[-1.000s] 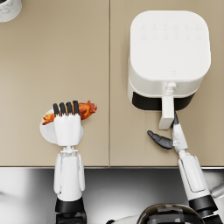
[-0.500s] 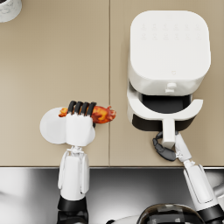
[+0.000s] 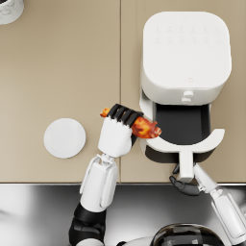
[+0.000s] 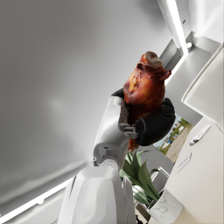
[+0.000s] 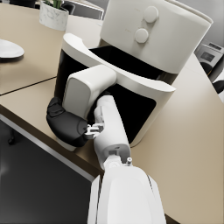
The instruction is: Pick up the drumstick and place it into the air fryer
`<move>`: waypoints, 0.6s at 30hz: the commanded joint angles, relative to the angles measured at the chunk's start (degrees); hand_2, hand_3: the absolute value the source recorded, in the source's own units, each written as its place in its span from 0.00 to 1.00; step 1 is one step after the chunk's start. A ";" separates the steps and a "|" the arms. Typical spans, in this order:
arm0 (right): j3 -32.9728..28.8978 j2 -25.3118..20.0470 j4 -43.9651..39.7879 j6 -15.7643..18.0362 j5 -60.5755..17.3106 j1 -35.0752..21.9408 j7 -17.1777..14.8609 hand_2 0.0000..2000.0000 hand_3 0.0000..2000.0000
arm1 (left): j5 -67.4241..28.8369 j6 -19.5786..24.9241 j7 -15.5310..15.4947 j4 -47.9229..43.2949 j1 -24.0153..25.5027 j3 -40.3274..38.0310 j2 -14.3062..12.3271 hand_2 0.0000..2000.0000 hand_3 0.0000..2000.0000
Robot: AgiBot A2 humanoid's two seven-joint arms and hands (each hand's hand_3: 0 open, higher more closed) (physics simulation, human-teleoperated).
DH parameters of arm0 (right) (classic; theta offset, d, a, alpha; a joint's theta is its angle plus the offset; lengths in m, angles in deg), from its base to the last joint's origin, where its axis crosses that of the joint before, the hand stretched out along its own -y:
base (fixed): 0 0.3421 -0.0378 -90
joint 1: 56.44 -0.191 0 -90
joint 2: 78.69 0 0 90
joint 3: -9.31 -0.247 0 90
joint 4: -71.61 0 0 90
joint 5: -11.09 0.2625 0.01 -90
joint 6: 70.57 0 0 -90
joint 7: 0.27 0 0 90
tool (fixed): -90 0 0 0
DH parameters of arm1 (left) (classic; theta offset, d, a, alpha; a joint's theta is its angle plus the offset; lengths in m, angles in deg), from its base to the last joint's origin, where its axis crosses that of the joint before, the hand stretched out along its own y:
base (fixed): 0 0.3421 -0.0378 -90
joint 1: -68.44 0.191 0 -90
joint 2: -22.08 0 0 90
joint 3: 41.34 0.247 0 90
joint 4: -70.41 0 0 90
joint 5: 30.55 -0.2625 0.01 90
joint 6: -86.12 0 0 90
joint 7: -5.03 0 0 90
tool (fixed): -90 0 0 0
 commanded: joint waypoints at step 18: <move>2.82 6.10 5.14 -1.79 0.03 2.16 -0.65 1.00 1.00 | 0.04 -2.26 0.18 15.26 -9.27 15.54 -8.82 1.00 1.00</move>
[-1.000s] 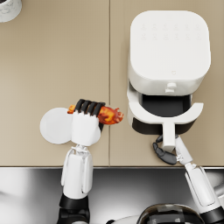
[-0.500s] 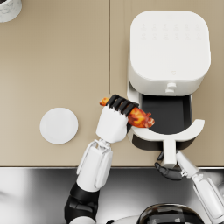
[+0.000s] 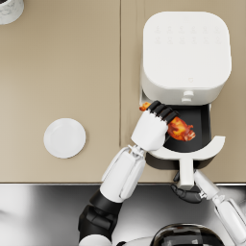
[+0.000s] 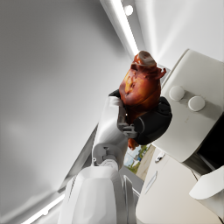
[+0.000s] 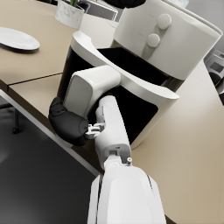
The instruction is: Pick up the drumstick and place it into the air fryer
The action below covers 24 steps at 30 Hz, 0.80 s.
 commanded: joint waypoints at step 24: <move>0.02 0.18 -0.05 0.28 0.01 0.01 0.23 1.00 1.00 | -0.03 -6.05 -0.23 -17.05 18.83 -22.27 6.60 0.00 0.00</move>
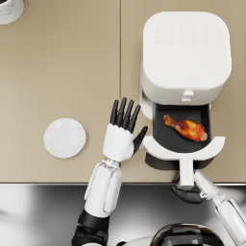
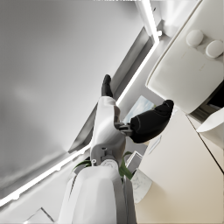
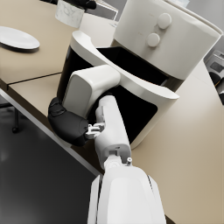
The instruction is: Pick up the drumstick and place it into the air fryer
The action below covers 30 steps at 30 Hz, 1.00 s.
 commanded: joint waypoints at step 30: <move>0.44 -23.66 -29.30 8.44 -0.15 -33.15 -0.07 1.00 1.00 | 0.07 -0.14 -0.01 -13.30 10.46 -25.46 1.70 0.00 0.00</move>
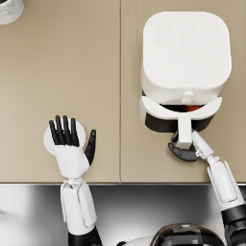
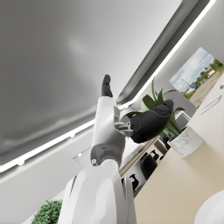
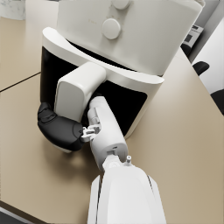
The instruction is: Pick up the drumstick and place it into the air fryer
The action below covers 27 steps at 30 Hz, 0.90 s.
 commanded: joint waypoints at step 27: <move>5.66 -1.20 -15.31 1.73 0.24 -13.55 0.03 1.00 1.00 | -0.01 0.00 0.00 0.65 0.16 0.46 1.25 0.00 0.00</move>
